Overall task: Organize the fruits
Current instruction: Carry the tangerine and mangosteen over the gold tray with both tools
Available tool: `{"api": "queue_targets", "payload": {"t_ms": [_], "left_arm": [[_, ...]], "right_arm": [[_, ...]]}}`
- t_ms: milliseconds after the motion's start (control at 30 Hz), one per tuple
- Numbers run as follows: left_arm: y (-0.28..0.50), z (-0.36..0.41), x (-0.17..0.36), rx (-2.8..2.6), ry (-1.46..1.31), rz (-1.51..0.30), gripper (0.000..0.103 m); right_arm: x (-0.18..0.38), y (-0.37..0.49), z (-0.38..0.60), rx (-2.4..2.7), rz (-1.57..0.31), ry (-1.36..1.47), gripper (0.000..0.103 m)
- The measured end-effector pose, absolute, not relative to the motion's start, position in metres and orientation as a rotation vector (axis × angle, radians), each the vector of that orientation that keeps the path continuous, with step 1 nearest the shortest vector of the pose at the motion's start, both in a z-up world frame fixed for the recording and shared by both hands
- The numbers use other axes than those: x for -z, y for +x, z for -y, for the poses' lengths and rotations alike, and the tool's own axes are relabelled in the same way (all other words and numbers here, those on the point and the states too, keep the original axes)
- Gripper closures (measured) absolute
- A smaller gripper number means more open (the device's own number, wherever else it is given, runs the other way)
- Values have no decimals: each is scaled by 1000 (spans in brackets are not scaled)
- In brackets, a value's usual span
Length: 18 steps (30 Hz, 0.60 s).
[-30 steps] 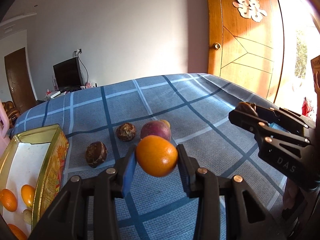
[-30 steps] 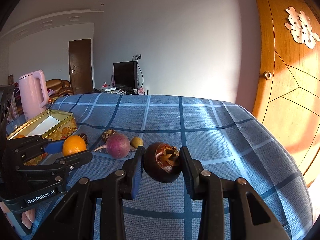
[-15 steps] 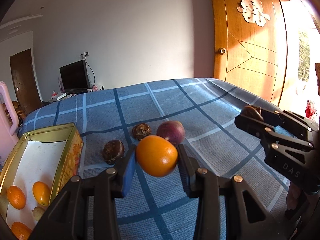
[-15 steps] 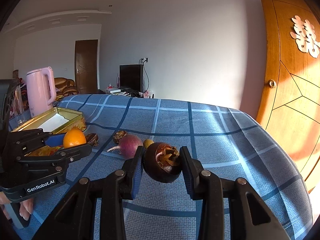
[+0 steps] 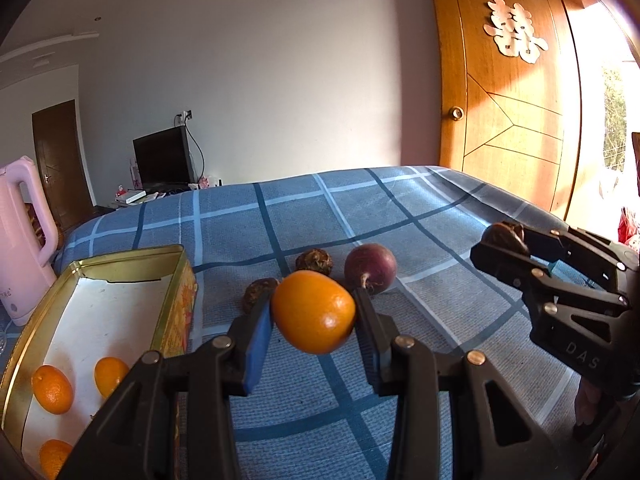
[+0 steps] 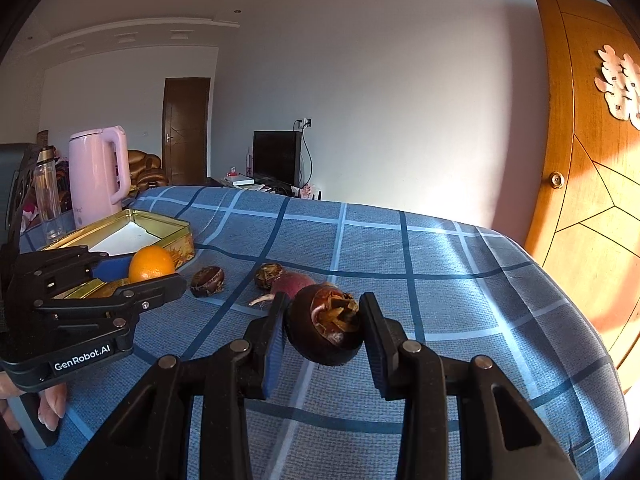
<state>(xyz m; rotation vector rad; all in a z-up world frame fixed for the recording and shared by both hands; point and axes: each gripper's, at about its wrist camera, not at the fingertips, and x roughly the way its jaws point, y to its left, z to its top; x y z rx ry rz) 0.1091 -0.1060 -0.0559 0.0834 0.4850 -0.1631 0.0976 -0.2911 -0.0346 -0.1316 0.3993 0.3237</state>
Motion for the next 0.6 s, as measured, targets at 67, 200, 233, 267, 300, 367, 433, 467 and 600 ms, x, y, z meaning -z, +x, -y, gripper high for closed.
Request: {"api": "queue_targets", "payload": {"t_ms": [67,200,233,267,300,367,433,467,600], "left_arm": [[107,104,55,159,87,-477,62],[104,99,55,154,87,-470,62],[104,97,54,153,86,-470,62],[103,96,54,151,85,-469,62],[103,94,54,149,84,-467,62],[102,92,54,145,85,-465,62],[100,90,54,142,82,-462,62],[100,89,54,141,83,-461,62],[99,85,53,135,78,-458,62]], "right_arm": [[35,97,286,-332,-398,-140,66],[35,95,278,-345,-397,-145,66],[35,94,277,-348,-397,-147,66],[34,93,275,-352,-397,-148,66],[34,92,274,-355,-396,-149,66],[34,91,270,-362,-395,-152,66],[34,89,268,-368,-393,-155,66],[34,89,267,-370,-392,-156,66],[33,87,263,-383,-391,-155,66]]}}
